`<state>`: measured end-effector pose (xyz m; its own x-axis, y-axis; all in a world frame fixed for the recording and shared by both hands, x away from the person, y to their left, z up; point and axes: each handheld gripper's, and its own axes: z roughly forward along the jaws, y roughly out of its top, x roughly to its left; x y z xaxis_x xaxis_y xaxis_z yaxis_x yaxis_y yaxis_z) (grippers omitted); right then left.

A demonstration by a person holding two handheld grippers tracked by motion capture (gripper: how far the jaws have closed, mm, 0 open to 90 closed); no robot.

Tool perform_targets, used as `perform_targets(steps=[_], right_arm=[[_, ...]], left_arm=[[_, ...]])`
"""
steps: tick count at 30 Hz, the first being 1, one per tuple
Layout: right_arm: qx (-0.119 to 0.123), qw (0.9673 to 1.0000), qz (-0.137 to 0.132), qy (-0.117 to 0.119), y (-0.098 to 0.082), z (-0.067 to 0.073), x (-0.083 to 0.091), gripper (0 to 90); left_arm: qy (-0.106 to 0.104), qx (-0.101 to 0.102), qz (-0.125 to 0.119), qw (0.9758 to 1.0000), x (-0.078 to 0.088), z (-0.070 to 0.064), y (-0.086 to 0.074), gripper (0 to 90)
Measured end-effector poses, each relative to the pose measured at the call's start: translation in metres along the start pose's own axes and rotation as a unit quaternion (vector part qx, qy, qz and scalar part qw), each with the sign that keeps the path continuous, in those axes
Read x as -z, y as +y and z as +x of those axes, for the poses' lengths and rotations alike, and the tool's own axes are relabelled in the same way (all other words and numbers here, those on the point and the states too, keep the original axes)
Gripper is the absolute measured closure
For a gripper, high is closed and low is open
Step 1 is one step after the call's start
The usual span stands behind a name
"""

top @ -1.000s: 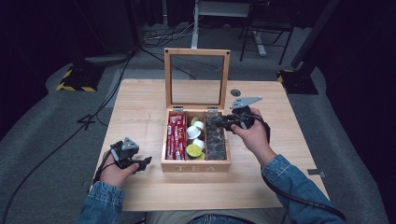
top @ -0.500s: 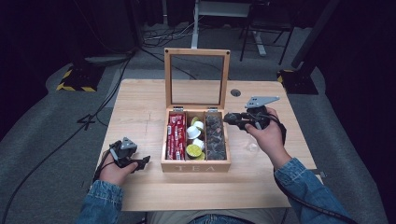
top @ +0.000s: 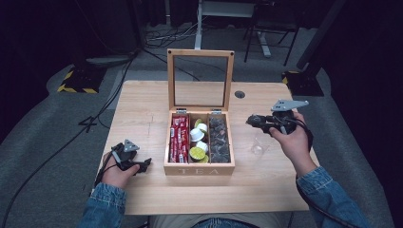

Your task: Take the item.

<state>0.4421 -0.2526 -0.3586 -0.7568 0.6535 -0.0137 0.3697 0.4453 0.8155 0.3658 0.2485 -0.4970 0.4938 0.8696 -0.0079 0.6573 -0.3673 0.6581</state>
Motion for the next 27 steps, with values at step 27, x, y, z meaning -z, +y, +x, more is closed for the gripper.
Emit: perform_targets(steps=[27], right_arm=[[0.0,0.9972,0.044,-0.061,-0.029,-0.017,0.018,72.0]], left_arm=[[-0.007,0.001,-0.006,1.0,-0.002,0.003,-0.002,20.7]])
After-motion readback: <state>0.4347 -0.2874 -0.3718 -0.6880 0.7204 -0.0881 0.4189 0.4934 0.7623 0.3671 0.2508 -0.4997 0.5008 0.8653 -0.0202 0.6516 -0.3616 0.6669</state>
